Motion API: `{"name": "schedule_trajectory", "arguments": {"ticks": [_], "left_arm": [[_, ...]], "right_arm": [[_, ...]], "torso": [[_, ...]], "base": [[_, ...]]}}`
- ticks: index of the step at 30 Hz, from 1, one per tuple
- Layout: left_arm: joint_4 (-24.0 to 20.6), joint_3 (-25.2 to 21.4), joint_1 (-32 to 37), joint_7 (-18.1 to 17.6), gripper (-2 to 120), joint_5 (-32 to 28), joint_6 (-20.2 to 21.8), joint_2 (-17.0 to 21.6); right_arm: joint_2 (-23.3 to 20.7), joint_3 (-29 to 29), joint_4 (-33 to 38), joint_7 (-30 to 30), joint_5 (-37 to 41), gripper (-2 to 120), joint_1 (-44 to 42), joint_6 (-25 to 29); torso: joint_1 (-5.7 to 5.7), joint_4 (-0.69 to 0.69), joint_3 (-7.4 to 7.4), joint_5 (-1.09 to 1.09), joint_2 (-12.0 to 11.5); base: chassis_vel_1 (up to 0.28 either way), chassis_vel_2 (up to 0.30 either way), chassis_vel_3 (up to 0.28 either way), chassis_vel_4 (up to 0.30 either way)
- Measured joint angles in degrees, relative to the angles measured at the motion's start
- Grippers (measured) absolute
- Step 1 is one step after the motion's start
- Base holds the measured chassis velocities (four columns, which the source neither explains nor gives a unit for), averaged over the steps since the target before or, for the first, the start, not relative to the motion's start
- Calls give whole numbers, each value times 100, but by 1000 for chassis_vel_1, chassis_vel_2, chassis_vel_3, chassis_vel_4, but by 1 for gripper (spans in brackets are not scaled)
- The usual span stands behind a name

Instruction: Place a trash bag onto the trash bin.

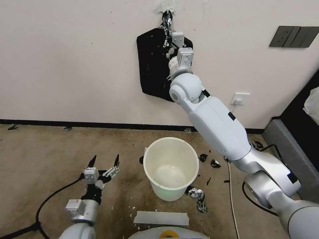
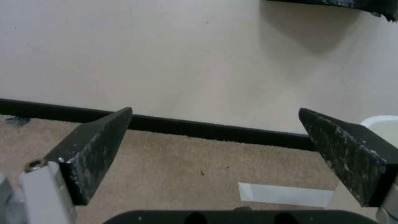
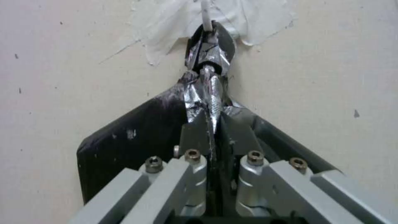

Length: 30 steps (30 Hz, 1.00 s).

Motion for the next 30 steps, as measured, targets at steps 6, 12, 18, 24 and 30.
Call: {"name": "schedule_trajectory", "arguments": {"ticks": [6,12,18,24,30], "left_arm": [[2,0,-7,0,100,5,3,1],[2,-15,4,0,100,6,4,3],[1,-17,6,0,100,7,4,4],[0,-21,18,0,100,7,4,9],[-2,-23,17,-2,100,7,4,4]], "right_arm": [[13,28,-63,-1,-1,0,99,-2],[54,-1,-195,-17,2,12,205,-2],[106,-28,-278,-31,3,32,205,-2],[134,-46,-316,-37,3,54,233,-6],[158,-49,-389,-37,1,41,280,-8]], "torso": [[0,0,0,0,0],[0,0,0,0,0],[0,0,0,0,0],[0,0,0,0,0],[0,1,0,-1,0]], "base": [[0,0,0,0],[0,0,0,0],[0,0,0,0],[0,0,0,0],[0,0,0,0]]}}
